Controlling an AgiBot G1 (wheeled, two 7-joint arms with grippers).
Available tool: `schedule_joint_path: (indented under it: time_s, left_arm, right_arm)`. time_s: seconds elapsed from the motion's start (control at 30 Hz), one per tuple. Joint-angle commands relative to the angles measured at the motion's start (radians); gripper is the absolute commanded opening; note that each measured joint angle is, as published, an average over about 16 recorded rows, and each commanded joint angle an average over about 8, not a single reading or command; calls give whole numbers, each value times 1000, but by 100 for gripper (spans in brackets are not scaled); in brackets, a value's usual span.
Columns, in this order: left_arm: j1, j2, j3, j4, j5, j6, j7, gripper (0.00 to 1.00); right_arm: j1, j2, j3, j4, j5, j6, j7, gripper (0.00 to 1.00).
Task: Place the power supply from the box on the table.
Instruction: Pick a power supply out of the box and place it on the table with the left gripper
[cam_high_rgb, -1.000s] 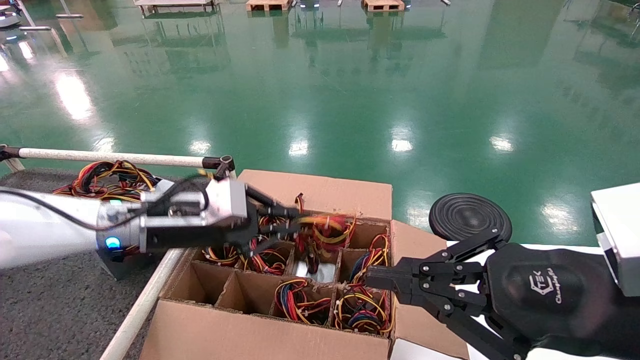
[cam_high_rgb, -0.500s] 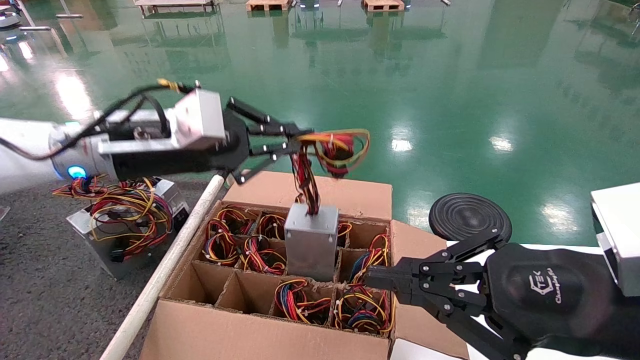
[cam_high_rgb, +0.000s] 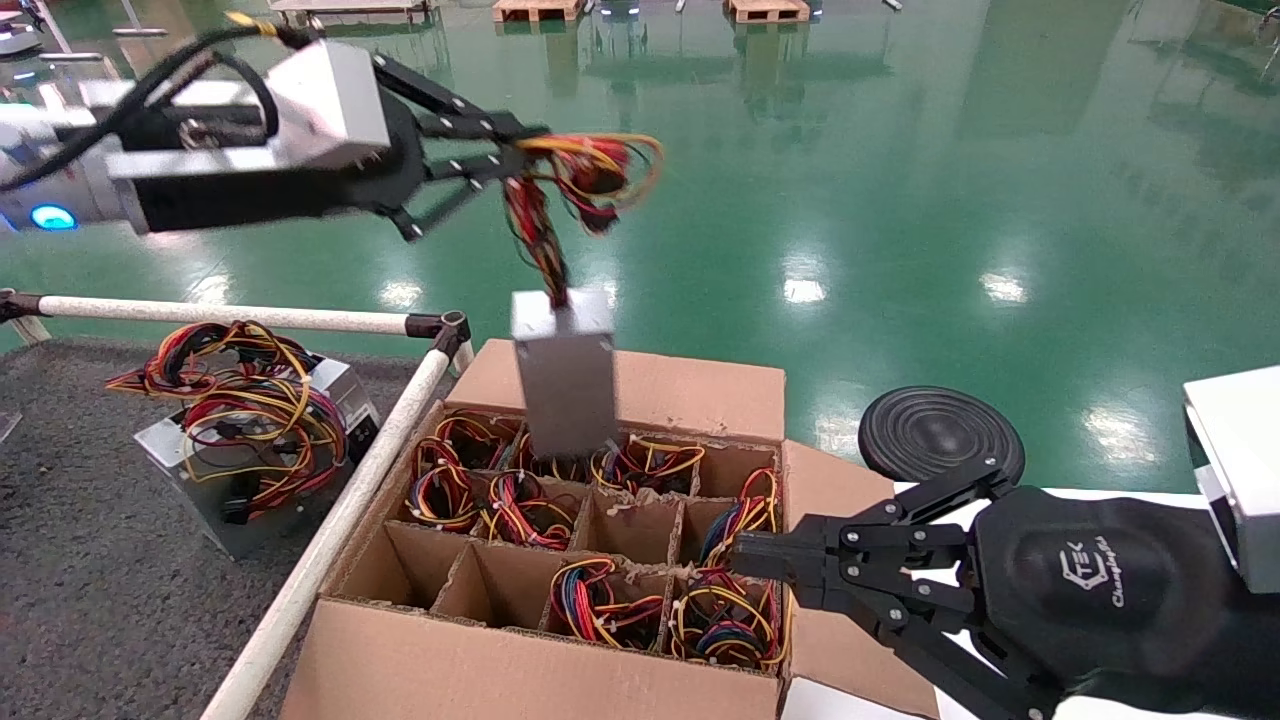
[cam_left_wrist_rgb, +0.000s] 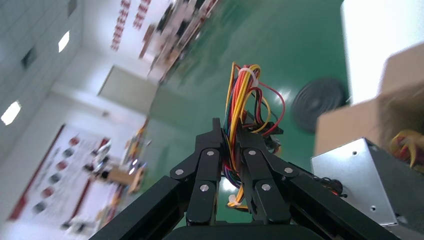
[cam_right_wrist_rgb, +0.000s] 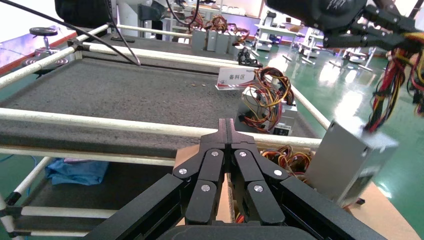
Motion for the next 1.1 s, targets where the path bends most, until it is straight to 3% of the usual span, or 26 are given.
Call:
schedule_joint_path:
  time_s: [0.03, 0.73, 1.1]
  left_arm:
    - [-17, -5, 1, 6, 20, -21, 5, 0]
    - [-220, -17, 38, 187, 251, -335, 64, 0]
    - [-269, -43, 79, 272, 324, -412, 64, 0]
  right_arm:
    - [0, 0, 0, 0, 0, 0, 0, 0]
    - [0, 0, 0, 0, 0, 0, 0, 0]
    - [0, 0, 0, 0, 0, 0, 0, 0]
